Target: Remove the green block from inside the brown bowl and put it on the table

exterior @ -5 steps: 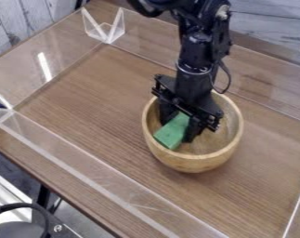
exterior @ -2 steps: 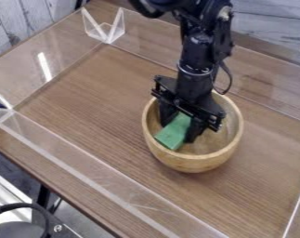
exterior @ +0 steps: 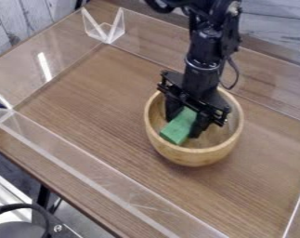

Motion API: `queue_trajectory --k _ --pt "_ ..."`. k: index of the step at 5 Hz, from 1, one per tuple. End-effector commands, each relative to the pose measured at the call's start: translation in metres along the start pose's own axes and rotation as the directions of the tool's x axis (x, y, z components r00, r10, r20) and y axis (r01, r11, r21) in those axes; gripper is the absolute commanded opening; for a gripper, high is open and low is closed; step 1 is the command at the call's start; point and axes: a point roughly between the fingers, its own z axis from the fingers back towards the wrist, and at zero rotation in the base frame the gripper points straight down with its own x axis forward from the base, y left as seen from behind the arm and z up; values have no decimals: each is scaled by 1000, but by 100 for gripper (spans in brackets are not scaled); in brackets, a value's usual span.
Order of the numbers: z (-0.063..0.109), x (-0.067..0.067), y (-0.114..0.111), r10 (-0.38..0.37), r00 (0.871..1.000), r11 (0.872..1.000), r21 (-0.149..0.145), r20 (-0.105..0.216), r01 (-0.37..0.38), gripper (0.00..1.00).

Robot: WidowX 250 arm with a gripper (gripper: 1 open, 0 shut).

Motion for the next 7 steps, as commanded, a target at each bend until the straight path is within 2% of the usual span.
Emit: queue_trajectory --k 1,2,4,5,6,7 --pt "11 10 -1 -18 997 1000 5 74 17 0" --pt "6 8 -3 -33 996 999 4 82 33 0" --pt "-9 10 -13 -47 994 999 32 96 44 0" --pt "-16 11 -14 -83 993 996 45 81 79 100" --pt "-16 10 -14 -114 990 992 55 84 110 100" --pt "-9 13 -19 -142 986 989 62 81 138 100"
